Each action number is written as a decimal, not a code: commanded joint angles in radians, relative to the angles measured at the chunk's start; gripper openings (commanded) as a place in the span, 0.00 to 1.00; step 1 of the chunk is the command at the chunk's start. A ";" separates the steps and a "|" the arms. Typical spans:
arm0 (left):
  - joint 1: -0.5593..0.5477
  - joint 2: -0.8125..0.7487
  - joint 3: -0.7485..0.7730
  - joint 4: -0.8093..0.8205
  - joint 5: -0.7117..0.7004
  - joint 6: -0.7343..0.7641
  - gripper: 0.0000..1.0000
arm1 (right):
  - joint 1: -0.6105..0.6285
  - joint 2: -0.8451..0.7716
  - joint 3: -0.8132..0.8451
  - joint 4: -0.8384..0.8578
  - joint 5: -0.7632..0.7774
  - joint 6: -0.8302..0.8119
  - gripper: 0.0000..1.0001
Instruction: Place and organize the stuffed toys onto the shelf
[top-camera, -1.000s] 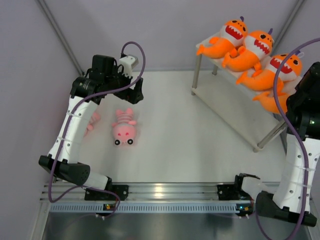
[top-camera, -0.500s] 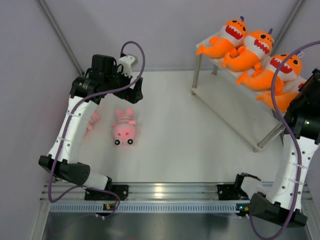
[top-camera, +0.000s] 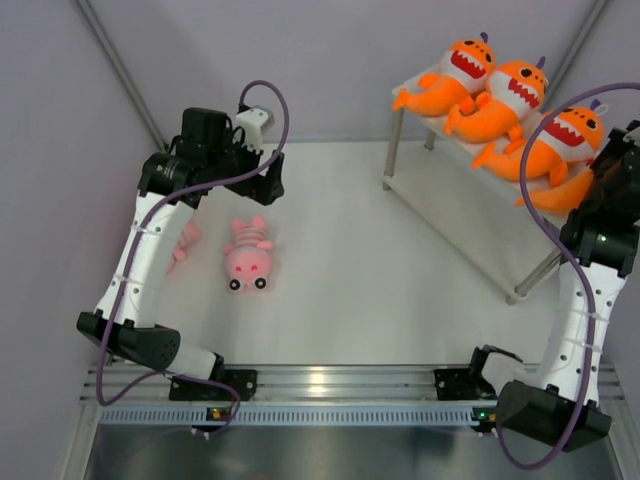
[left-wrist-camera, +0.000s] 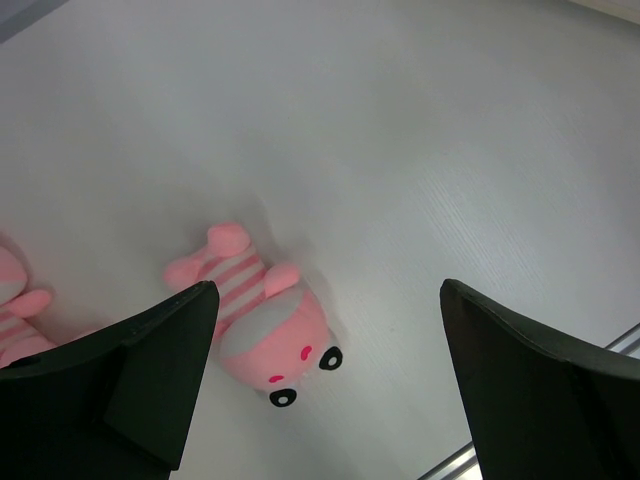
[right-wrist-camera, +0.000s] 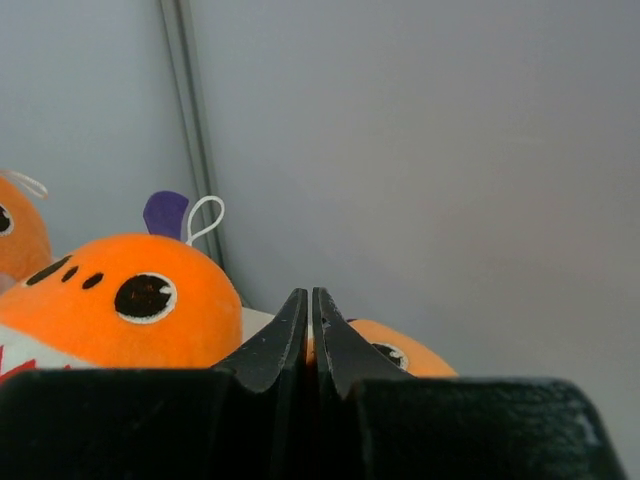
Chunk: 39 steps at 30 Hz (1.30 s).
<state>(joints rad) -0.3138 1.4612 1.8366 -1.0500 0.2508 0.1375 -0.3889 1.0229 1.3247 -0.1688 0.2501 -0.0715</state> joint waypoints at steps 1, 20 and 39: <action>0.001 -0.025 0.043 0.002 -0.007 0.011 0.98 | -0.038 0.017 -0.024 0.055 -0.075 -0.001 0.04; 0.001 -0.004 0.053 0.002 -0.022 0.016 0.98 | -0.113 0.074 -0.050 0.233 -0.293 0.100 0.00; 0.001 0.010 0.035 0.004 -0.047 0.031 0.98 | -0.128 0.034 0.030 0.184 -0.359 0.113 0.73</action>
<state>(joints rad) -0.3138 1.4693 1.8523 -1.0500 0.2203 0.1486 -0.5072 1.0691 1.2926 0.0257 -0.0917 0.0380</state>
